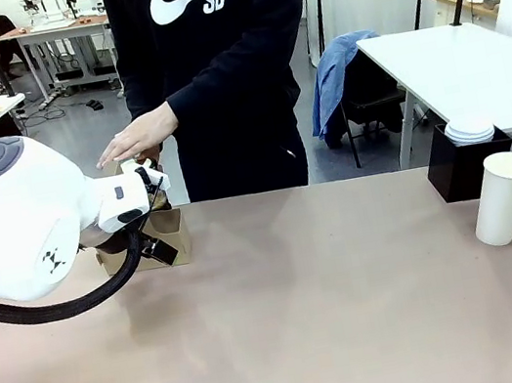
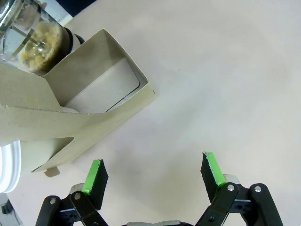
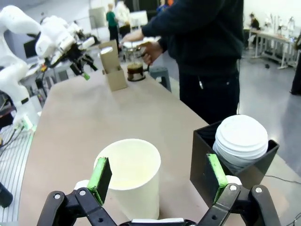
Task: Pour a drink into a cup and package it in a carrier.
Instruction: Pick up the 600 ml Paper Cup and place it in the middle top area of the table.
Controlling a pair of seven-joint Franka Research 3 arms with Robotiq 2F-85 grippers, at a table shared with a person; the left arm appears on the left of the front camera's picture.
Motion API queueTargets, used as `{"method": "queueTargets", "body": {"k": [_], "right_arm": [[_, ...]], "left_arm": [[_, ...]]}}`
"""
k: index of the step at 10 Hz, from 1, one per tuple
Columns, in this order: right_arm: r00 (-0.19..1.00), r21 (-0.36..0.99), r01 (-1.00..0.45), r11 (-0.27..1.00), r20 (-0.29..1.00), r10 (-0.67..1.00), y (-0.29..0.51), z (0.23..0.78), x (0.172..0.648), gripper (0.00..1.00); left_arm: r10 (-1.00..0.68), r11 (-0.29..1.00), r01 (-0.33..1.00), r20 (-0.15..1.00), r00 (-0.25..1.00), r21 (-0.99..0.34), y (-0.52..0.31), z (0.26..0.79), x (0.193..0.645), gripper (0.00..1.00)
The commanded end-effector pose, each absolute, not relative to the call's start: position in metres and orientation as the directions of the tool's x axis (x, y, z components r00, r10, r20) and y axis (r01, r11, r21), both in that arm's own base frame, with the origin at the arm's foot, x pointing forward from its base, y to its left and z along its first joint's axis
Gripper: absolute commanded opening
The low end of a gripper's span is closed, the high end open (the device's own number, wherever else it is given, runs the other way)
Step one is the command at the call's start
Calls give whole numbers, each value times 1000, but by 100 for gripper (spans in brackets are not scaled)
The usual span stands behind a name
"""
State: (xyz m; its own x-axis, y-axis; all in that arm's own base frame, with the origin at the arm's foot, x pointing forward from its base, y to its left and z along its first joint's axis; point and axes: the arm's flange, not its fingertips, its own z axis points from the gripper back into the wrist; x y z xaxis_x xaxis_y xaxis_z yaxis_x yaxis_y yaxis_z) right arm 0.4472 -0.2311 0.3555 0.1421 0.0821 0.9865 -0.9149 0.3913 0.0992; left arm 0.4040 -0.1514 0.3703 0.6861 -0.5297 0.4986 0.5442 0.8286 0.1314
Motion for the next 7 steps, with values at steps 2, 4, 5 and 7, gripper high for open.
{"method": "queueTargets", "body": {"k": [2,4,5,7], "right_arm": [[31,33,-921,387,999,-11,-241,309,428,100],[13,4,-904,428,1000,19,-228,281,424,100],[43,36,-891,452,999,5,-221,275,427,100],[70,63,-887,458,998,-3,-208,262,429,100]], "left_arm": [[-530,828,545,499,686,131,-151,370,404,100],[-530,828,545,499,686,131,-151,370,404,100],[-530,828,545,499,686,131,-151,370,404,100],[-530,828,545,499,686,131,-151,370,404,100]]}}
